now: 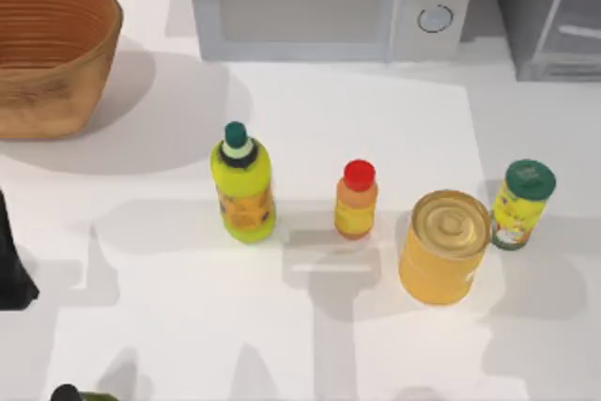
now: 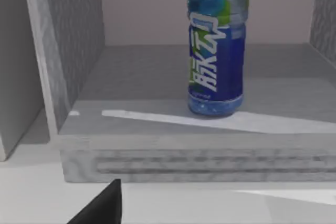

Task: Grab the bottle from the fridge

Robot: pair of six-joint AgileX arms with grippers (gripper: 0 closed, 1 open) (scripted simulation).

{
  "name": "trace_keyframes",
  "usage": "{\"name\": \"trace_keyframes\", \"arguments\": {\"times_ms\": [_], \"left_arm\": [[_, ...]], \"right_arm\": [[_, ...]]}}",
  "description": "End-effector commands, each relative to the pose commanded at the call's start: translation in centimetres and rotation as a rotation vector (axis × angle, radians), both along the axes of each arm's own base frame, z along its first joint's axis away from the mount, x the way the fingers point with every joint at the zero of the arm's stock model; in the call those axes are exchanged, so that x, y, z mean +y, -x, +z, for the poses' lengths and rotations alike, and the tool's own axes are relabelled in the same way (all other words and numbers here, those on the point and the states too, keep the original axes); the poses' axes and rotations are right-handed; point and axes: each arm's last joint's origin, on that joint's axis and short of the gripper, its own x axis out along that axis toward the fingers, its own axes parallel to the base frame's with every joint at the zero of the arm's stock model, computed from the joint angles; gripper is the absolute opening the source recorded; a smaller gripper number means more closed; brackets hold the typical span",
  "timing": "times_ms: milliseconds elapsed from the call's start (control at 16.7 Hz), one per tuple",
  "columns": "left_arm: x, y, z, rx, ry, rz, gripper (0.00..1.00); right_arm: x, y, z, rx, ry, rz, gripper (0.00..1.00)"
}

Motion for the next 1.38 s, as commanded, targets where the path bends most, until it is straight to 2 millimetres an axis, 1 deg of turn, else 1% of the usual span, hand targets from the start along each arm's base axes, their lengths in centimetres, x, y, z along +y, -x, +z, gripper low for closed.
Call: {"name": "trace_keyframes", "arguments": {"times_ms": [180,360,780,900,1020,1080,1200,1380], "left_arm": [[0.0,0.0,0.0,0.0,0.0,0.0,1.0],[0.0,0.0,0.0,0.0,0.0,0.0,1.0],[0.0,0.0,0.0,0.0,0.0,0.0,1.0],[0.0,0.0,0.0,0.0,0.0,0.0,1.0],[0.0,0.0,0.0,0.0,0.0,0.0,1.0],[0.0,0.0,0.0,0.0,0.0,0.0,1.0],[0.0,0.0,0.0,0.0,0.0,0.0,1.0],[0.0,0.0,0.0,0.0,0.0,0.0,1.0]], "right_arm": [[-1.4,-0.5,-1.3,-0.015,0.005,0.001,1.0],[-2.2,-0.7,-2.1,-0.032,0.013,0.001,1.0],[-2.2,-0.7,-2.3,-0.03,0.012,0.003,1.0],[-2.4,-1.6,-2.5,-0.023,0.012,0.003,1.0],[-2.8,-3.6,-2.8,-0.017,0.015,0.002,1.0],[-3.0,-5.0,-2.9,-0.016,0.017,0.001,1.0],[-3.4,-8.5,-2.9,-0.024,0.025,-0.002,1.0],[-3.3,-14.6,-2.5,-0.048,0.034,-0.005,1.0]]}}
